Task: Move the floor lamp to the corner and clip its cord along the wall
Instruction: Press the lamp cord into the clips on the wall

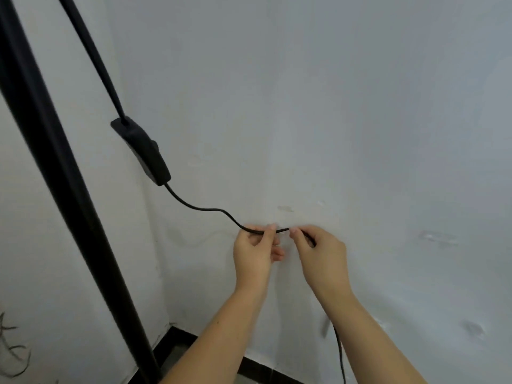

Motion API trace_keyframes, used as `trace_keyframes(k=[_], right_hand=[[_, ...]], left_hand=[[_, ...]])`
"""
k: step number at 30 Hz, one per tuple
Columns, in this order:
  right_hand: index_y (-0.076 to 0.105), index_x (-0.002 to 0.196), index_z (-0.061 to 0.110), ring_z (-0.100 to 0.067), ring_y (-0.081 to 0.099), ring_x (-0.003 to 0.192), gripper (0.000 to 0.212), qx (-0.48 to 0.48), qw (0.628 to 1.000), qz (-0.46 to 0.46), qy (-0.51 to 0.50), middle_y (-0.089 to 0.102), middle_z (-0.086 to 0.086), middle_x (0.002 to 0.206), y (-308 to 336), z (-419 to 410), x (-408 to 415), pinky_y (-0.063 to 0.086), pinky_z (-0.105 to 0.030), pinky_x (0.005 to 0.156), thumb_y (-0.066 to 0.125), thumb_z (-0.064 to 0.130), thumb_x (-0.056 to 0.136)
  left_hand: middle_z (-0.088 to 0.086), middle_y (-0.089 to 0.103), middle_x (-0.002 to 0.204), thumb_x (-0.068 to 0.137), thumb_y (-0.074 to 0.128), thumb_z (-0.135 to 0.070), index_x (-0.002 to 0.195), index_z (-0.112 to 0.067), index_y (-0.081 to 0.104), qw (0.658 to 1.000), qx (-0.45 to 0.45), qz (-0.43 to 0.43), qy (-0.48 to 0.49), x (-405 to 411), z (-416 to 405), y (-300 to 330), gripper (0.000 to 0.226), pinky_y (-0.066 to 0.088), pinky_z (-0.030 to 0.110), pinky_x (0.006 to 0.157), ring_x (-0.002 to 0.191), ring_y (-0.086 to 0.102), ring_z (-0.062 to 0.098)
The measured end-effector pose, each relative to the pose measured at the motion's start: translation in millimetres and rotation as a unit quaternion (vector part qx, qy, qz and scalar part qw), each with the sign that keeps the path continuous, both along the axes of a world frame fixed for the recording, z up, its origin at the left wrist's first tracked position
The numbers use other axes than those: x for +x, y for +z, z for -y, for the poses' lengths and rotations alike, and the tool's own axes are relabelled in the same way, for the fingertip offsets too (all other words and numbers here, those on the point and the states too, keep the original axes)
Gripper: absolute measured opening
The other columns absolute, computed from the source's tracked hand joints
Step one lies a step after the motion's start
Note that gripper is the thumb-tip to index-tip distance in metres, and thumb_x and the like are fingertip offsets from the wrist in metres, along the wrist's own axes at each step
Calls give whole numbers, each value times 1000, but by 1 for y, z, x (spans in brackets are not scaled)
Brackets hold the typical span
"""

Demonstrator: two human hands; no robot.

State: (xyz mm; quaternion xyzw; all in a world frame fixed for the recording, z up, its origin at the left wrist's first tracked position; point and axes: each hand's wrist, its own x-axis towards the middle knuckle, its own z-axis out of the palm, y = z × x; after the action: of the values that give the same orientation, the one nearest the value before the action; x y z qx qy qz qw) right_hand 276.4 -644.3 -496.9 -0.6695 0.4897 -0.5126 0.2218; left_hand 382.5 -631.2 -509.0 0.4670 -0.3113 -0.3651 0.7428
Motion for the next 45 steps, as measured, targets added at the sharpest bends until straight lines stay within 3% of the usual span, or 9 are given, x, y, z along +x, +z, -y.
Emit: trace_keyframes(k=[8, 13, 17, 21, 25, 31, 37, 41, 45], right_hand=[[68, 66, 11, -9, 39, 40, 37, 52, 994, -95, -16, 48, 1, 41, 1, 2, 2, 34, -29, 47, 51, 32, 91], [69, 76, 13, -7, 27, 31, 32, 245, 952, 81, 165, 28, 12, 36, -5, -3, -22, 32, -20, 35, 47, 28, 95], [70, 81, 9, -8, 36, 40, 24, 313, 923, 82, 209, 44, 6, 49, 9, -7, -86, 42, -20, 43, 51, 17, 94], [71, 84, 8, -11, 45, 48, 15, 310, 934, -11, 179, 49, 4, 54, 30, -23, -152, 52, -20, 57, 59, 15, 89], [73, 78, 16, -9, 46, 48, 16, 264, 952, -113, 108, 49, 11, 50, 49, -51, -199, 46, -21, 54, 61, 22, 87], [72, 73, 24, 1, 45, 46, 15, 26, 995, -14, -93, 53, 16, 48, 48, -49, -213, 34, -24, 56, 64, 29, 85], [69, 70, 33, -2, 49, 57, 17, -29, 987, 3, -157, 61, 14, 58, 43, -37, -203, 39, -11, 58, 63, 31, 85], [69, 67, 27, -8, 36, 44, 21, 17, 989, -17, -144, 43, 10, 44, 42, -32, -206, 32, -24, 50, 61, 35, 85], [68, 60, 21, -12, 30, 38, 34, 118, 990, 26, -79, 36, 8, 43, 41, -31, -209, 28, -18, 39, 58, 38, 88]], left_hand=[[6, 63, 62, 88, 64, -20, 80, -12, 55, 998, -9, 49, 41, -3, 4, -11, 15, 49, 22, 43, 43, 59, 13], [9, 61, 64, 91, 60, -12, 76, -12, 50, 999, -22, 47, 15, 0, 5, -14, 17, 53, 21, 47, 47, 62, 10], [10, 60, 64, 92, 56, -6, 76, -9, 49, 999, -35, -7, -1, -8, 5, -14, 18, 56, 19, 51, 47, 63, 7], [8, 63, 65, 93, 53, -4, 80, -10, 55, 996, -46, -81, -17, -16, 9, -11, 15, 57, 20, 52, 48, 65, 8], [-3, 67, 52, 94, 49, -2, 83, -8, 56, 992, -48, -116, -24, -21, 8, -10, 14, 59, 21, 55, 49, 66, 10], [-2, 70, 56, 95, 51, -9, 94, -8, 54, 986, -50, -152, -52, -23, 6, -8, 3, 60, 22, 58, 55, 71, 13], [-2, 71, 56, 95, 52, -11, 85, -11, 56, 985, -39, -151, -73, -20, 8, -9, 11, 60, 22, 58, 58, 72, 14], [-2, 72, 58, 95, 53, -13, 81, -13, 57, 983, -39, -161, -77, -20, 8, -12, 14, 60, 23, 60, 61, 73, 14], [-3, 72, 59, 95, 53, -13, 81, -14, 57, 983, -34, -160, -85, -18, 7, -12, 14, 60, 23, 60, 62, 73, 14]])
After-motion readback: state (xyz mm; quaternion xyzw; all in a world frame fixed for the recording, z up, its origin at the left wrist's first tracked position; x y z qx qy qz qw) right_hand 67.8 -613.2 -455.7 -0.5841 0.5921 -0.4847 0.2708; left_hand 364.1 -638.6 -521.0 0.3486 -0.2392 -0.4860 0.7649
